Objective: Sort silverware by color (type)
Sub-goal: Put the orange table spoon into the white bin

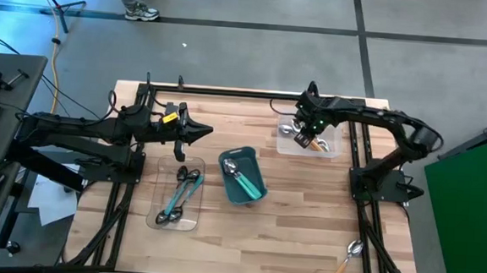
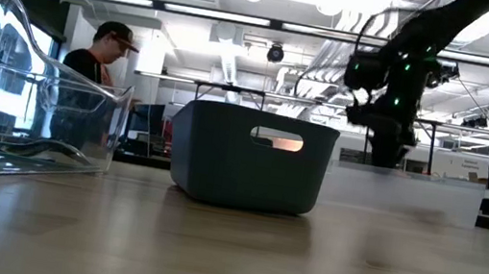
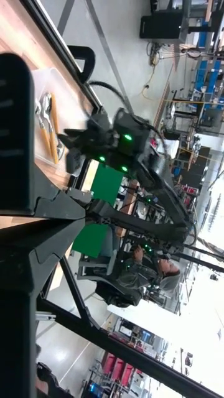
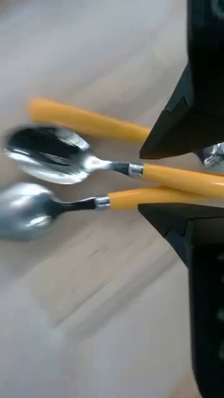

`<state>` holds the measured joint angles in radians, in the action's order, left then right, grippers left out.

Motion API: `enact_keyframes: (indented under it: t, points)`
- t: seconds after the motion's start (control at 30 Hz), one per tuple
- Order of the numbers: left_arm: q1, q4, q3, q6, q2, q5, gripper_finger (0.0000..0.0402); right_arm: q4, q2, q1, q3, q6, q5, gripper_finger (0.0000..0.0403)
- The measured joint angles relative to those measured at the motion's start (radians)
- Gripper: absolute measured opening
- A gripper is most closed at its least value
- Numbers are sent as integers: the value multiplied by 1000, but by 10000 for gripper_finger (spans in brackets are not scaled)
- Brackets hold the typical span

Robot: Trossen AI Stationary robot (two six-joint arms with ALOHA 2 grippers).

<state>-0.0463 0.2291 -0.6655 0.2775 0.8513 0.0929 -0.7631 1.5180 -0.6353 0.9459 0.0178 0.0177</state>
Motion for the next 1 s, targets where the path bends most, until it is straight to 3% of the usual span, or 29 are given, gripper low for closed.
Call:
enact_keyframes:
  t: [0.27,0.63,0.87,1.0]
  points:
    - [0,0,0,0,0,0,0,61,-257,4,-18,43,-4,108]
    - [0,0,0,-1,0,0,0,272,-572,108,-298,294,-33,108]
    - [0,0,0,-1,0,0,0,413,-630,167,-339,325,-39,108]
    - [0,0,0,-1,0,0,0,610,-630,187,-336,376,-108,108]
